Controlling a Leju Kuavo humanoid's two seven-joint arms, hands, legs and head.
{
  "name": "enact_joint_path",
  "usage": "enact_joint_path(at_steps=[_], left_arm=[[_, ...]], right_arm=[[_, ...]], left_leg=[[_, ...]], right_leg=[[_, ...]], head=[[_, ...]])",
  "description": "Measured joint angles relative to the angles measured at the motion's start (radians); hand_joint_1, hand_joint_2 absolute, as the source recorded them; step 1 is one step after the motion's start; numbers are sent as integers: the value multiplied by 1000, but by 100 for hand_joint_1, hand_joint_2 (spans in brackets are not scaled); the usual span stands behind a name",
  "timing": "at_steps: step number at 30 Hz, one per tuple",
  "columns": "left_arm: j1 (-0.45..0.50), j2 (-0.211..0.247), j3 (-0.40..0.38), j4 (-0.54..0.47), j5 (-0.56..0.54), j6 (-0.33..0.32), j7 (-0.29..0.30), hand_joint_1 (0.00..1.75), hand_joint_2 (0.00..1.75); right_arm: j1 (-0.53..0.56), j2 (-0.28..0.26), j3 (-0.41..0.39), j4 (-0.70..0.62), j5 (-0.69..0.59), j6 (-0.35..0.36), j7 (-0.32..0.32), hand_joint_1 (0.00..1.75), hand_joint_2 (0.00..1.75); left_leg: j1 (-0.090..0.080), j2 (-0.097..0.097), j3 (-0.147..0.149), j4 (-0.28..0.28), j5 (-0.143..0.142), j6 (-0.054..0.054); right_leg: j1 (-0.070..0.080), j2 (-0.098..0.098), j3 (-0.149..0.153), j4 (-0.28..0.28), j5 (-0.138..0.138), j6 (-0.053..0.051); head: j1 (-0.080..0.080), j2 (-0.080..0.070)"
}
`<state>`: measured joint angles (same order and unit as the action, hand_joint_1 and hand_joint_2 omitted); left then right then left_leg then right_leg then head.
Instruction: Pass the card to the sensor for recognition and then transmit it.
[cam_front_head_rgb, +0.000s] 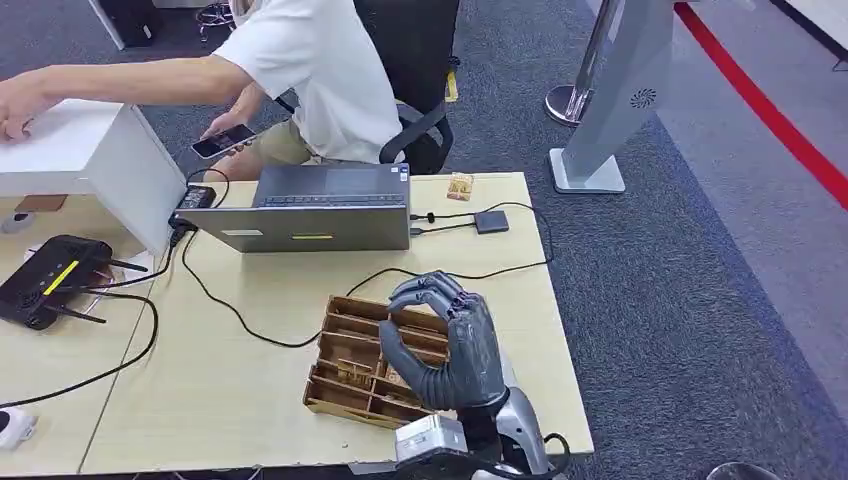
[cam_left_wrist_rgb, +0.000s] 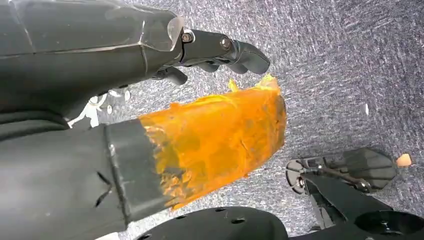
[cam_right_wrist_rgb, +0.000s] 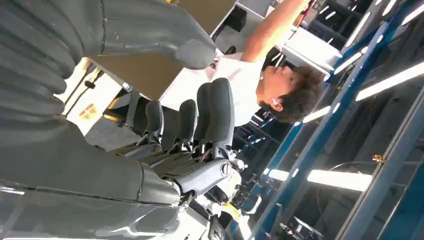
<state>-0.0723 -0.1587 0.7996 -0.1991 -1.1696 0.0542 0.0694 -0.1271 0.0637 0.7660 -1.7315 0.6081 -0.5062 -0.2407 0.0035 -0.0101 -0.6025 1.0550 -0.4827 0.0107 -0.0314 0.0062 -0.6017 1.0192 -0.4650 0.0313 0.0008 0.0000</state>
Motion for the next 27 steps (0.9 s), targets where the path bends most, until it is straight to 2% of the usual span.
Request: enact_joint_path(at_steps=[2, 3, 6, 7, 9, 14, 20, 23, 27], left_arm=[[0, 0, 0, 0, 0, 0, 0, 0, 0], [0, 0, 0, 0, 0, 0, 0, 0, 0], [0, 1, 0, 0, 0, 0, 0, 0, 0], [0, 1, 0, 0, 0, 0, 0, 0, 0], [0, 1, 1, 0, 3, 3, -3, 0, 0], [0, 1, 13, 0, 15, 10, -6, 0, 0], [0, 1, 26, 0, 18, 10, -6, 0, 0], [1, 1, 29, 0, 18, 10, -6, 0, 0], [1, 1, 33, 0, 19, 10, -6, 0, 0]], right_arm=[[2, -4, 0, -1, 0, 0, 0, 105, 175], [3, -6, 1, -3, 0, 0, 0, 115, 175], [5, -11, 3, -5, 0, 0, 0, 120, 175], [6, -13, 4, -6, 0, 3, 0, 117, 175], [6, -23, 11, -5, 0, 18, 0, 129, 175], [8, -58, 25, 9, -16, 52, -9, 129, 175], [15, -98, 61, 53, 26, 96, -8, 113, 175], [15, -112, 89, 87, 55, 128, -2, 94, 175], [16, -130, 119, 116, 84, 152, 2, 96, 175]], left_leg=[[0, 0, 0, 0, 0, 0], [0, 0, 0, 0, 0, 0], [0, 0, 0, 0, 0, 0], [0, 0, 0, 0, 0, 0], [0, 0, 0, 0, 0, 0], [0, 0, 0, 0, 0, 0], [0, 0, 0, 0, 0, 0], [0, 0, 0, 0, 0, 0], [0, 0, 0, 0, 0, 0]], right_leg=[[0, 0, 0, 0, 0, 0], [0, 0, 0, 0, 0, 0], [0, 0, 0, 0, 0, 0], [0, 0, 0, 0, 0, 0], [0, 0, 0, 0, 0, 0], [0, 0, 0, 0, 0, 0], [0, 0, 0, 0, 0, 0], [0, 0, 0, 0, 0, 0], [0, 0, 0, 0, 0, 0]], head=[[0, 0], [0, 0], [0, 0], [0, 0], [0, 0], [0, 0], [0, 0], [0, 0], [0, 0]])
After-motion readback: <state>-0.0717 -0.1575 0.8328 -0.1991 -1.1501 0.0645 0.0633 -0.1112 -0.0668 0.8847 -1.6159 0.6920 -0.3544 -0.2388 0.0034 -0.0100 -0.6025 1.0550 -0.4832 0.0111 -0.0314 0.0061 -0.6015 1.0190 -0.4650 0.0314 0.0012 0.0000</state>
